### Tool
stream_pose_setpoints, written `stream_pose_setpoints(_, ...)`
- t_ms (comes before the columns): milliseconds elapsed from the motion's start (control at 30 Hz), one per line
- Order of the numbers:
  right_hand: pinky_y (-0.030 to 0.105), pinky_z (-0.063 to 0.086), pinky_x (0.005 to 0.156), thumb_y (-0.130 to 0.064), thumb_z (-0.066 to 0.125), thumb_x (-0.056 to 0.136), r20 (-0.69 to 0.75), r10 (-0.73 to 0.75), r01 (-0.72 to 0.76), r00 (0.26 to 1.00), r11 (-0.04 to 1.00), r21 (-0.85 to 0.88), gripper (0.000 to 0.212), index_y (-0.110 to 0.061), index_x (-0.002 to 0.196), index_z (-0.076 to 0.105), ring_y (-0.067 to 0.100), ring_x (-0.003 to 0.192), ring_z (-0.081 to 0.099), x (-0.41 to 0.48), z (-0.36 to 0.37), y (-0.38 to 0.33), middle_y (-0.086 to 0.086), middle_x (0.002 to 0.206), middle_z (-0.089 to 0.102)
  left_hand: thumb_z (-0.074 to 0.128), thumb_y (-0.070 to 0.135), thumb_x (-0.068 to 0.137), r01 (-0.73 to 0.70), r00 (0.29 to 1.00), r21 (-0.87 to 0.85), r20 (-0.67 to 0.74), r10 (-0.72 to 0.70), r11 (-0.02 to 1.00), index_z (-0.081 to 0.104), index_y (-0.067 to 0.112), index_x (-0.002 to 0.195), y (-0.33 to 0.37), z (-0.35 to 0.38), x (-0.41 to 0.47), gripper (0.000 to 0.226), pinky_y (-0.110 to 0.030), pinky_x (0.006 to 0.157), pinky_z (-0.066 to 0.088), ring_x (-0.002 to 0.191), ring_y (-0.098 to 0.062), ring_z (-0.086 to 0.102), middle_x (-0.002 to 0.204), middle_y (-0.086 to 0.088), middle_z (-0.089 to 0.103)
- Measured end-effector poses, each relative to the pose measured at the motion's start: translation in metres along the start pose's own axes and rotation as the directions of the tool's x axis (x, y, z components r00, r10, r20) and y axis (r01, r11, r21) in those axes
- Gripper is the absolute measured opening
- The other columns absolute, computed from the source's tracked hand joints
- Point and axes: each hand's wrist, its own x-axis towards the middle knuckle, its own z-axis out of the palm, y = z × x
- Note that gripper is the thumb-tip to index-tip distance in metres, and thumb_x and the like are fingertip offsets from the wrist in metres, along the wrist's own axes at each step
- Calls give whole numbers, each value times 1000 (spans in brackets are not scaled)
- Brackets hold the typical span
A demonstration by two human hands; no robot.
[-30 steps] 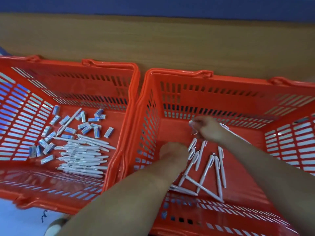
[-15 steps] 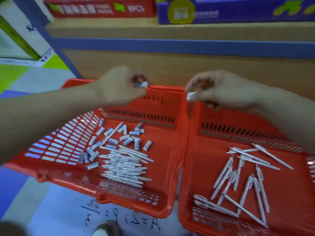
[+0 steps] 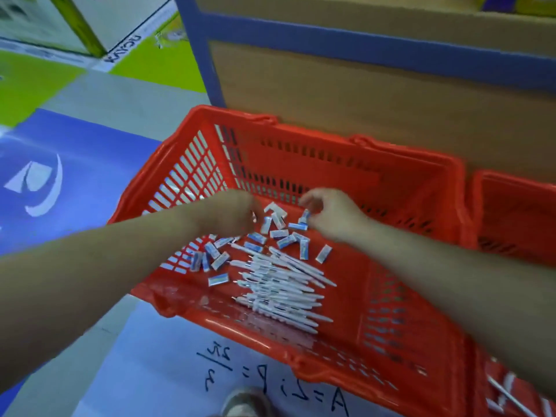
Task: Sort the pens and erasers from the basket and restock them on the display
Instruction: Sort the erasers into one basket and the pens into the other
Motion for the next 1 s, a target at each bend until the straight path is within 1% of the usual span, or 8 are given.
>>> stream_pose_setpoints(167,26,42,85,-17,63,82,302,111,-32,947,966,-255,44,-16,125,54,28,115,55,-18,71,17,9,127,58,57,25,78,-213,857,41,487,167,976,73,9,98,13,52,15,30,-34,84,51,88,-23,64,95,-8,71)
stream_pose_setpoints(233,32,42,97,-27,64,84,335,142,-14,932,934,-358,56,-17,135,43,29,123,48,-18,88,25,10,136,49,55,23,86,-295,811,149,562,165,944,67,6,109,13,76,18,32,-34,88,47,101,-28,61,109,-12,67)
stream_pose_setpoints(367,37,39,104,-41,69,81,311,130,41,941,871,-489,76,-18,143,30,28,130,38,-19,99,29,6,140,39,52,21,89,-334,904,231,354,241,914,60,4,109,8,101,15,28,-38,84,44,108,-35,57,114,-17,62)
stream_pose_setpoints(433,38,43,99,-45,72,77,276,191,-38,942,878,-478,77,-15,138,35,29,126,45,-14,98,34,8,137,44,52,29,92,-352,913,261,307,268,899,49,3,124,3,105,16,42,-39,90,41,116,-34,52,126,-18,54)
stream_pose_setpoints(567,26,40,71,-44,71,80,251,348,-261,903,910,-321,44,-13,104,51,28,103,60,-14,100,47,11,111,62,63,42,86,-327,920,286,313,235,901,23,4,140,2,115,26,77,-46,96,45,123,-38,43,139,-20,28)
stream_pose_setpoints(767,24,37,66,-35,58,91,230,450,-432,863,893,-127,33,-5,102,64,29,96,63,-18,98,57,15,105,67,46,15,95,-432,882,382,368,295,817,42,9,132,20,115,28,38,-46,79,50,108,-37,58,133,-17,42)
stream_pose_setpoints(867,32,44,77,-28,51,95,219,472,-463,854,881,-95,21,-9,101,57,30,96,59,-18,92,56,19,105,60,45,16,94,-423,876,355,397,275,834,49,9,127,11,122,28,34,-46,87,50,112,-35,56,126,-14,54)
stream_pose_setpoints(1000,29,41,88,-30,45,98,199,434,-411,879,900,-147,36,-4,122,53,31,115,54,-15,81,50,16,127,56,47,17,94,-422,848,285,460,263,861,49,10,130,-9,111,31,37,-39,97,44,117,-31,54,129,-11,56)
